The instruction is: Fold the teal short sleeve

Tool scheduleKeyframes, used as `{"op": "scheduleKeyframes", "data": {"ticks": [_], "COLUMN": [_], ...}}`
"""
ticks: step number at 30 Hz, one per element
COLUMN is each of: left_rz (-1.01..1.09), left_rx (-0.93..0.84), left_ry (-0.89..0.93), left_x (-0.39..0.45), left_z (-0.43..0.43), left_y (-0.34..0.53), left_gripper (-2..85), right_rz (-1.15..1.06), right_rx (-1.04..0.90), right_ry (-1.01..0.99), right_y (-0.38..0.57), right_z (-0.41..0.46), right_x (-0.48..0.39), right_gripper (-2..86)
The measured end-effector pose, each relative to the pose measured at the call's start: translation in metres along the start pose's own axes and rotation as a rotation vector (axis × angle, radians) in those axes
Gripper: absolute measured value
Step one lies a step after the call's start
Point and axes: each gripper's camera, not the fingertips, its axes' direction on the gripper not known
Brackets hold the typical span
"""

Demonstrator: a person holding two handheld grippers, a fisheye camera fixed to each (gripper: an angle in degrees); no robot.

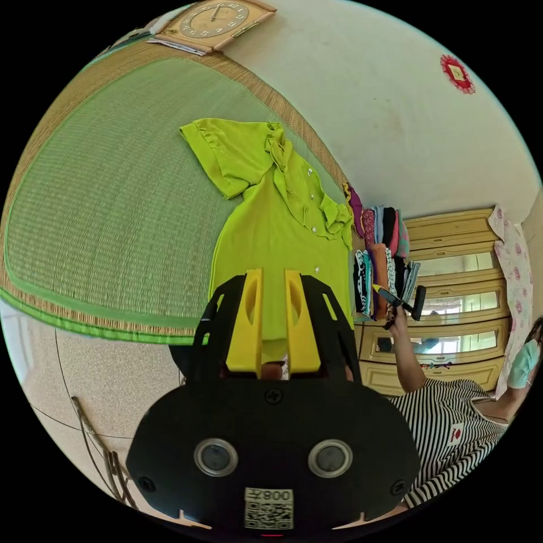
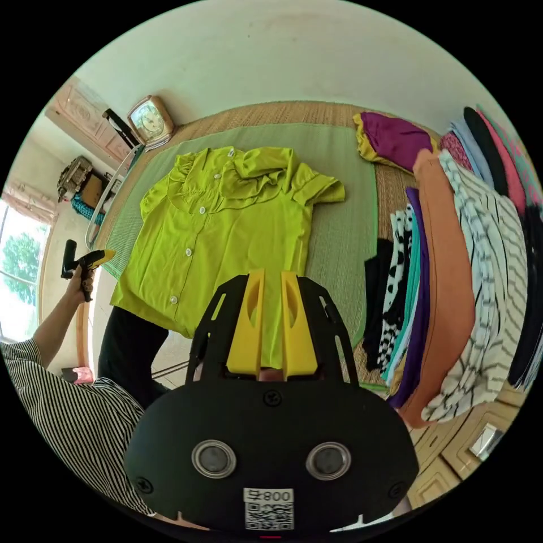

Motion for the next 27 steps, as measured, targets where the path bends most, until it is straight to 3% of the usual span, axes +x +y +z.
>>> {"op": "scheduleKeyframes", "data": {"ticks": [6,11,16,20,27], "left_rz": [0.113,0.229,0.34,0.399,0.426], "left_rx": [-0.081,-0.143,-0.246,-0.301,-0.249], "left_ry": [0.018,0.111,0.194,0.198,0.097], "left_x": [0.024,0.053,0.092,0.124,0.154], "left_z": [0.073,0.152,0.247,0.32,0.356], "left_y": [-0.081,-0.136,-0.168,-0.199,-0.244], "left_gripper": [6.8,7.1,7.9,7.2,1.7], "right_rz": [-0.2,-0.186,-0.178,-0.186,-0.207], "right_rx": [0.007,-0.042,-0.125,-0.135,-0.071], "right_ry": [0.158,0.159,0.171,0.222,0.234], "right_y": [-0.126,-0.194,-0.211,-0.214,-0.231], "right_z": [0.018,0.048,0.084,0.092,0.042], "right_x": [-0.036,-0.03,-0.029,-0.033,-0.031], "right_gripper": [7.5,9.2,8.3,2.5,-0.2]}}
